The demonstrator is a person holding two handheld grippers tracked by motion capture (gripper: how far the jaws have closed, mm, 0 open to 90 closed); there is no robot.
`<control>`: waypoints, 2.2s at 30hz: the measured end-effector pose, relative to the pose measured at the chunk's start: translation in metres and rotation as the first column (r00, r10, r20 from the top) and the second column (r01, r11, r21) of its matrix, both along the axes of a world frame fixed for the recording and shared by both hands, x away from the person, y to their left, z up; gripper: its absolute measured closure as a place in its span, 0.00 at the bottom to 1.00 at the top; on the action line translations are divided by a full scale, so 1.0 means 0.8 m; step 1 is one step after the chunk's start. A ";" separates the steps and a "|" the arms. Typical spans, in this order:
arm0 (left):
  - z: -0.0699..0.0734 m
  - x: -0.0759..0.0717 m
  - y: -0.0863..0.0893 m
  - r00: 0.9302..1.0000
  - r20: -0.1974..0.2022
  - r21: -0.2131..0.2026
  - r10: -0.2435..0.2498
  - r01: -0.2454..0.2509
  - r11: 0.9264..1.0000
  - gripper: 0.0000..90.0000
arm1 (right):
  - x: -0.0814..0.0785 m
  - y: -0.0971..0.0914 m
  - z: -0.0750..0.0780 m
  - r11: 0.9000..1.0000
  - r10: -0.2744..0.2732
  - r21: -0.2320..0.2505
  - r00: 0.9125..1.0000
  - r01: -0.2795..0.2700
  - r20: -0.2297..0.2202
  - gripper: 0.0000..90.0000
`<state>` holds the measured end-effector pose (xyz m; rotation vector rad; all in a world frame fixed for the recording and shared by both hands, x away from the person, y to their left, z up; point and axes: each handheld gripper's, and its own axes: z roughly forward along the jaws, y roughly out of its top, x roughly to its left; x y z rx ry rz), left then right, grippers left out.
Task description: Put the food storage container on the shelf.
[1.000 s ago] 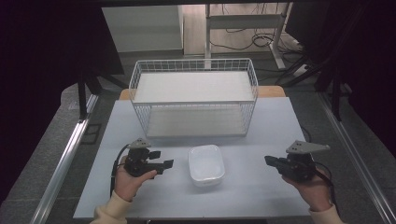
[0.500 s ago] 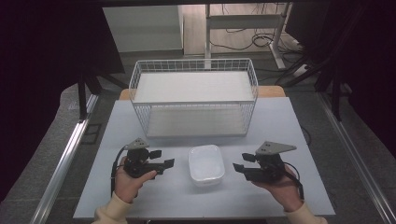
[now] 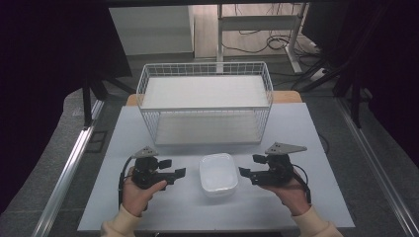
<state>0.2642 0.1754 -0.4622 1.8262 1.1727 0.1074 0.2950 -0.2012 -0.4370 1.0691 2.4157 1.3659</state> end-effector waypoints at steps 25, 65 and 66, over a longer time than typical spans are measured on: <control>-0.024 0.034 -0.041 0.977 -0.213 -0.150 -0.027 -0.005 0.989 0.37 | 0.046 0.019 -0.036 0.995 0.009 0.095 0.966 0.016 -0.258 0.40; -0.041 0.025 -0.052 0.958 -0.275 -0.279 -0.085 0.005 0.960 0.87 | 0.036 -0.002 -0.063 0.962 0.068 0.266 0.881 0.067 -0.468 0.89; -0.041 0.024 -0.052 0.959 -0.271 -0.273 -0.085 0.008 0.962 0.88 | 0.036 -0.002 -0.062 0.962 0.072 0.267 0.881 0.063 -0.467 0.89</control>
